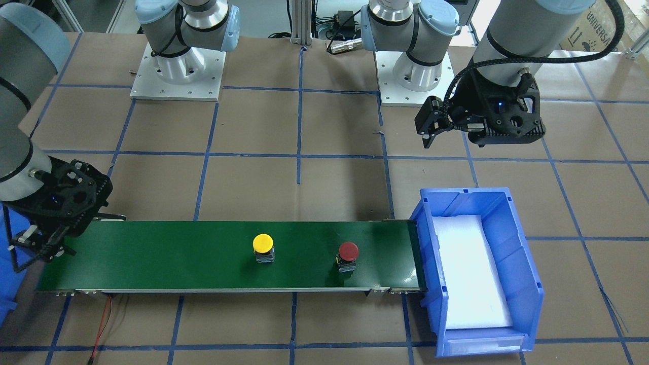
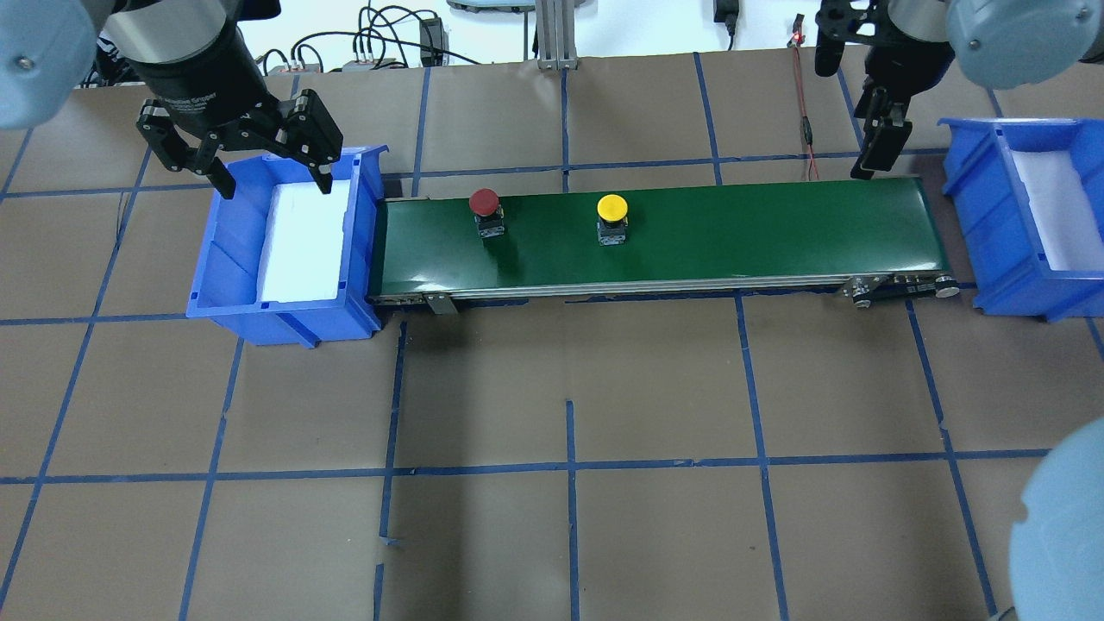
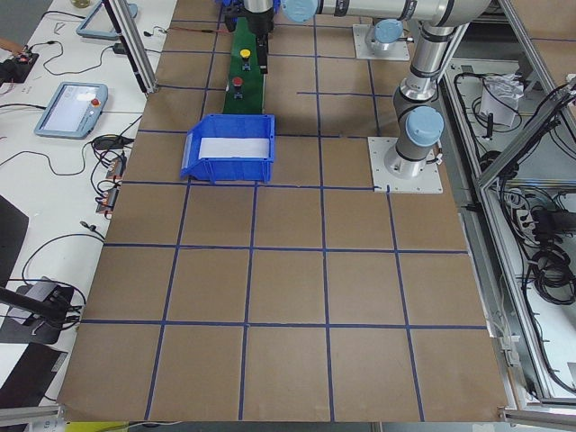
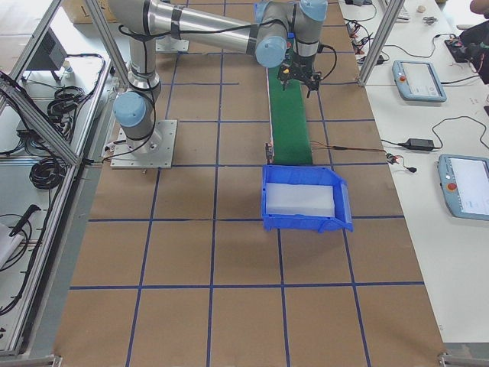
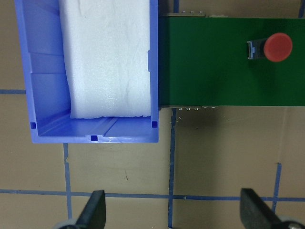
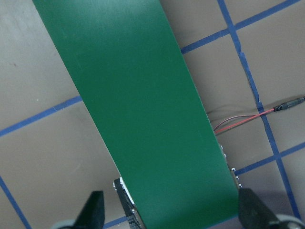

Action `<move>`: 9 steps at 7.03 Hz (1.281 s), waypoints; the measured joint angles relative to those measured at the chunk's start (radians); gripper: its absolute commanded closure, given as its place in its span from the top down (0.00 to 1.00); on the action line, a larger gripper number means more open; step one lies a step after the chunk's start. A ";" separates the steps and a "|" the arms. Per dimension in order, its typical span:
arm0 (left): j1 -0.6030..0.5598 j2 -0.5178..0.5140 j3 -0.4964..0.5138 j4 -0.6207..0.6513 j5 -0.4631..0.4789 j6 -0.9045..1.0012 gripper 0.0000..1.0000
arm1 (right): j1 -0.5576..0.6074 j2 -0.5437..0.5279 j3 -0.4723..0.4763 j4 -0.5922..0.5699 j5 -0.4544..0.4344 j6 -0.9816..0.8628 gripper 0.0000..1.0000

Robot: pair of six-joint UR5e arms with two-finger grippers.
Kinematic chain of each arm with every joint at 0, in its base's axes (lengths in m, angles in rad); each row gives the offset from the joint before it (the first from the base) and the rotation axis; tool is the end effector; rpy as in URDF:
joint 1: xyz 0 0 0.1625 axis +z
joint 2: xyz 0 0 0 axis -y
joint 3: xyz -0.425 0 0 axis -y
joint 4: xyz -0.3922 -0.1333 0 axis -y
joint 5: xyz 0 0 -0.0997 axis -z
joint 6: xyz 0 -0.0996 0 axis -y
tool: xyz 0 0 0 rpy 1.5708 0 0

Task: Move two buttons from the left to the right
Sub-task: 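Hold the right gripper open above the belt end as the buttons approach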

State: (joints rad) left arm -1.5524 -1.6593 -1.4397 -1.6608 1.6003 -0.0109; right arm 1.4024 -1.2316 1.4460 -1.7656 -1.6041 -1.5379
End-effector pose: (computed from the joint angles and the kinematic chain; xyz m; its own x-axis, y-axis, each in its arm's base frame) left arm -0.1207 -0.5266 0.4984 -0.9992 -0.0279 -0.0300 -0.0293 0.9985 0.0471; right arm 0.0238 -0.6353 0.3784 -0.1999 -0.9796 -0.0185 -0.9794 0.1992 0.0339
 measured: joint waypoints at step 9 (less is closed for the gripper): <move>0.001 0.005 0.003 0.000 0.002 -0.001 1.00 | -0.013 0.016 0.075 -0.074 0.013 -0.140 1.00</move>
State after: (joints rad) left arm -1.5519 -1.6542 -1.4366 -1.6609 1.6021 -0.0117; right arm 1.3896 -1.2161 1.5206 -1.8396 -1.5910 -1.6777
